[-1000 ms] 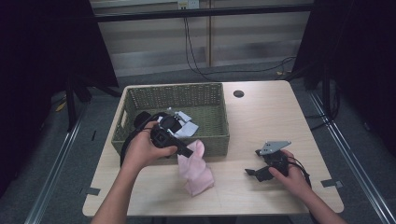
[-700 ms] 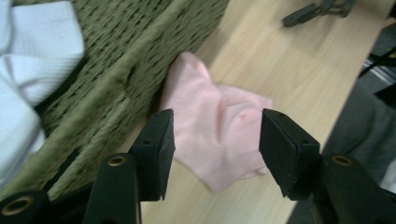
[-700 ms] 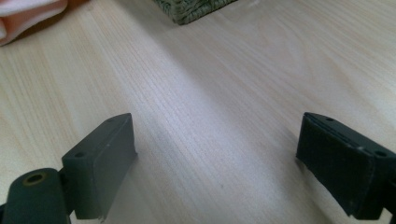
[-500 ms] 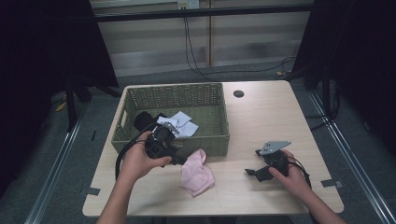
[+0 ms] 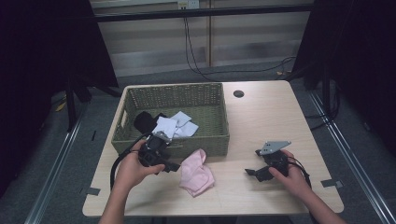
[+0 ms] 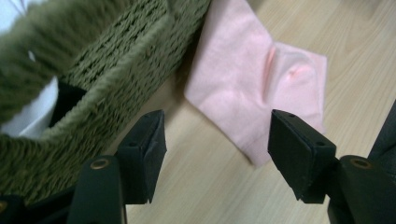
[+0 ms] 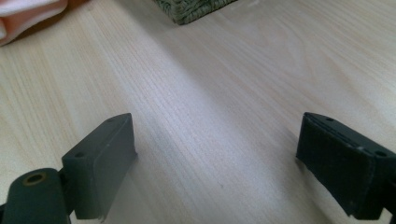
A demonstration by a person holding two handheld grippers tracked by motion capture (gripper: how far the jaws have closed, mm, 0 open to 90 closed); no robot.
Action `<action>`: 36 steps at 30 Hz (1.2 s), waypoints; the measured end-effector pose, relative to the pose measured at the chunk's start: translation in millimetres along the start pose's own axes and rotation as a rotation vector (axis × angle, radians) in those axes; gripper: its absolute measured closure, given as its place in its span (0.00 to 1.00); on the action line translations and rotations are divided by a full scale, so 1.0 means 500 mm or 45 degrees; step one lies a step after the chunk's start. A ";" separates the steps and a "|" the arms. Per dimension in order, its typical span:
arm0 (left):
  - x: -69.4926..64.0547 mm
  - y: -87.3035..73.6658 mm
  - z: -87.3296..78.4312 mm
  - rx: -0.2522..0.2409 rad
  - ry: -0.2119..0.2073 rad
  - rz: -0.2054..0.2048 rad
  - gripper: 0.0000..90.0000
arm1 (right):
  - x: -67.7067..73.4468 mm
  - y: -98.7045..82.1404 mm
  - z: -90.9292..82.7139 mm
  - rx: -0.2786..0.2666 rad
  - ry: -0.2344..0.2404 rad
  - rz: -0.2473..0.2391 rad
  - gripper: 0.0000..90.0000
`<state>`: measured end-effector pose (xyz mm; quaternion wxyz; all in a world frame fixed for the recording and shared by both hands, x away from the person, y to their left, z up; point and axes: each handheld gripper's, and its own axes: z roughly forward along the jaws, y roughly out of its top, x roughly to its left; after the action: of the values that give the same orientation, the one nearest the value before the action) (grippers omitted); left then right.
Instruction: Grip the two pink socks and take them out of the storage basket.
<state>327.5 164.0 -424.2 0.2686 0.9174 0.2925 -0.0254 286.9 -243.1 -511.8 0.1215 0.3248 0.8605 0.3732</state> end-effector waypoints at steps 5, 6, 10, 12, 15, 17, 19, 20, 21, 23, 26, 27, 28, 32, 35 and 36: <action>0.007 -0.016 0.003 -0.007 0.010 -0.004 0.41 | 0.000 0.000 0.000 0.000 0.000 0.000 0.12; 0.009 -0.019 0.004 -0.003 0.009 -0.007 0.41 | 0.000 0.000 0.000 0.000 0.000 0.000 0.12; 0.019 -0.031 0.005 -0.012 0.011 -0.006 0.40 | 0.000 0.000 0.000 0.000 0.000 0.000 0.12; 0.023 -0.038 0.008 -0.017 0.012 -0.024 0.40 | 0.000 0.000 0.000 0.000 0.000 0.000 0.12; 0.029 -0.048 0.013 -0.018 0.009 -0.032 0.40 | 0.000 0.000 0.000 0.000 0.000 0.000 0.12; 0.032 -0.054 0.015 -0.026 0.012 -0.037 0.40 | 0.000 0.000 0.000 0.000 0.000 0.000 0.12; 0.035 -0.061 0.017 -0.021 0.008 -0.032 0.40 | 0.000 0.000 0.000 0.000 0.000 0.000 0.12; 0.037 -0.065 0.019 -0.028 0.009 -0.039 0.39 | 0.000 0.000 0.000 0.000 0.000 0.000 0.12; 0.040 -0.069 0.020 -0.023 0.004 -0.038 0.39 | 0.000 0.000 0.000 0.000 0.000 0.000 0.12; 0.042 -0.077 0.025 -0.026 0.003 -0.045 0.39 | 0.000 0.000 0.000 0.000 0.000 0.000 0.12; 0.048 -0.089 0.034 -0.036 0.005 -0.037 0.39 | 0.000 0.000 0.000 0.000 0.000 0.000 0.12; 0.051 -0.094 0.036 -0.037 0.005 -0.029 0.38 | 0.000 0.000 0.000 0.000 0.000 0.000 0.12; 0.053 -0.098 0.040 -0.037 0.005 -0.046 0.38 | 0.000 0.000 0.000 0.000 0.000 0.000 0.12; 0.057 -0.114 0.051 -0.033 0.020 -0.051 0.37 | 0.000 0.000 0.000 0.000 0.000 0.000 0.12; 0.058 -0.124 0.052 -0.068 0.030 -0.022 0.37 | 0.000 0.000 0.000 0.000 0.000 0.000 0.12; 0.057 -0.127 0.053 -0.086 0.041 -0.007 0.37 | 0.000 0.000 0.000 0.000 0.000 0.000 0.12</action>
<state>319.1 208.8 -483.0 0.2945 0.9074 0.2999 -0.0014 286.8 -243.0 -511.8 0.1214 0.3249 0.8605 0.3732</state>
